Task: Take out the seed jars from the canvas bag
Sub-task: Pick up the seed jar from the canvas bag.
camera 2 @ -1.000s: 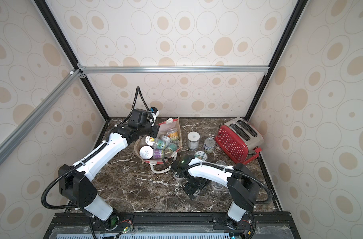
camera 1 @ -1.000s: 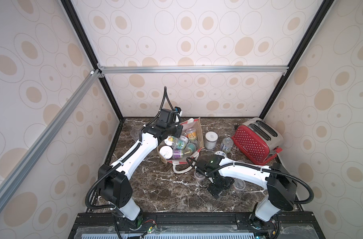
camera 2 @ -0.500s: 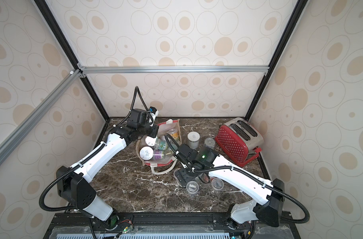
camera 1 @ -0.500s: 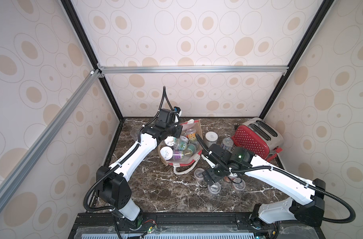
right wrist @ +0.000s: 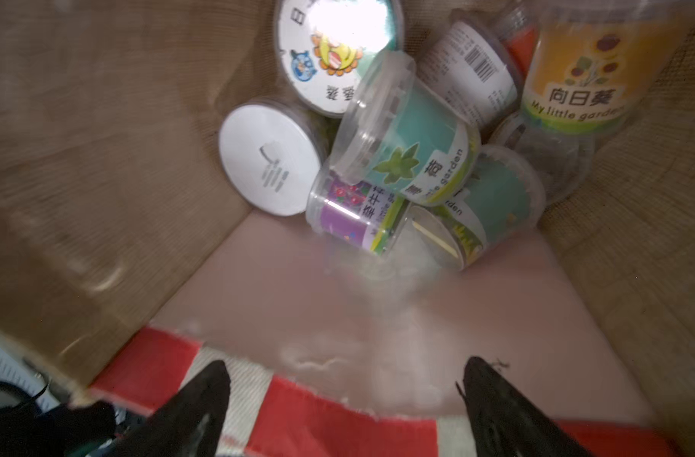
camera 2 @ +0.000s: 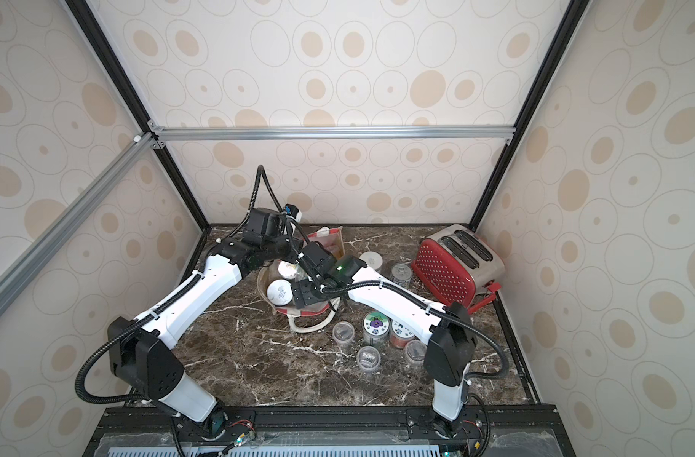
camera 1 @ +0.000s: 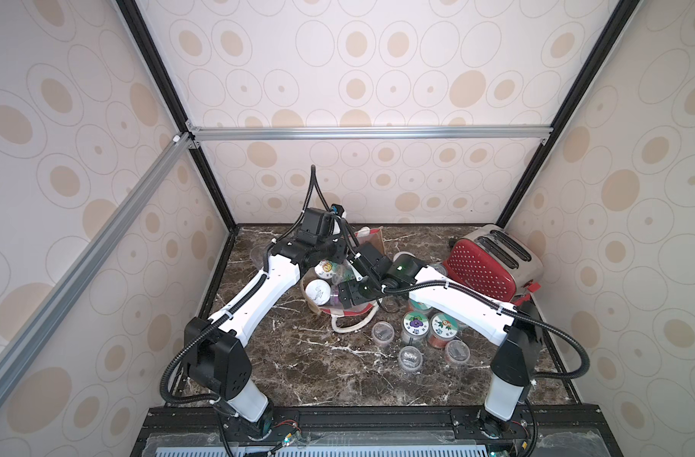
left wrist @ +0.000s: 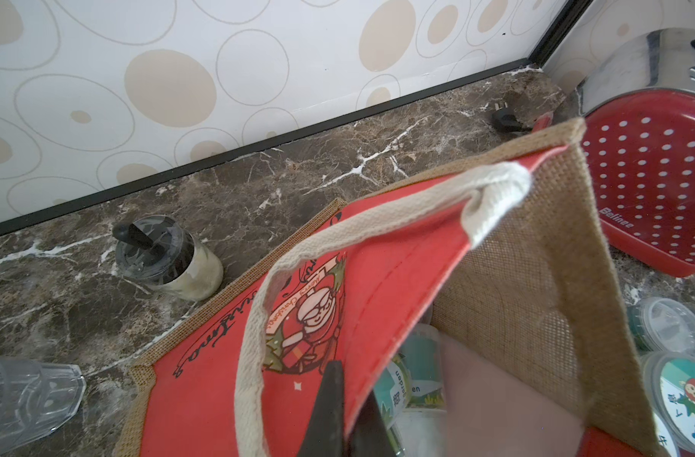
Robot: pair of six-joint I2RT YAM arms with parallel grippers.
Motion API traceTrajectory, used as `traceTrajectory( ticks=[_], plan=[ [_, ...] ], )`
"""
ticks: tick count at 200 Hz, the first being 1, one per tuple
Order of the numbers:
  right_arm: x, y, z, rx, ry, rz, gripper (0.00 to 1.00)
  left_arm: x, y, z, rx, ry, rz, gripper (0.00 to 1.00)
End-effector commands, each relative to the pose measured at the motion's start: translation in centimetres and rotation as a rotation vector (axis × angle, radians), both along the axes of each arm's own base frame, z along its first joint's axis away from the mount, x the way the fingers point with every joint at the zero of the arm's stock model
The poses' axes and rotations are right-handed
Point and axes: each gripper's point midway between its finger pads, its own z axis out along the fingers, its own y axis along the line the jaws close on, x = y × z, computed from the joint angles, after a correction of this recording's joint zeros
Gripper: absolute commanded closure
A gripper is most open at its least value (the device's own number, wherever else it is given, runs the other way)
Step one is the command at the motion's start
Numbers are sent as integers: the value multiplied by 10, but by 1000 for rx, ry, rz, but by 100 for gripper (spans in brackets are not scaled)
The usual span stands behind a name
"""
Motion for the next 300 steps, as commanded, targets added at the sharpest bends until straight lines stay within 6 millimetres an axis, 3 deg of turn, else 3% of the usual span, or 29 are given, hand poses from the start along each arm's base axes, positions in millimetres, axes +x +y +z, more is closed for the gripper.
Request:
traceTrajectory(
  ticks=[1,77,141,187,254,300],
  plan=[
    [29,4,2,54,-48,-106,7,-6,2,2,-7,14,-5,100],
    [77,18,-25,115,-69,-227,5,-8,0,4,-30,17,-9,100],
    [89,30,-58,165,2,-274,4,-11,1,1,-24,22,-12,100],
    [94,34,-71,241,50,-322,12,-15,3,6,-28,15,-12,100],
    [94,35,-64,298,58,-337,30,-20,7,11,-32,6,-7,100],
    [84,33,-40,368,47,-314,39,-21,8,8,-30,9,-1,100]
  ],
)
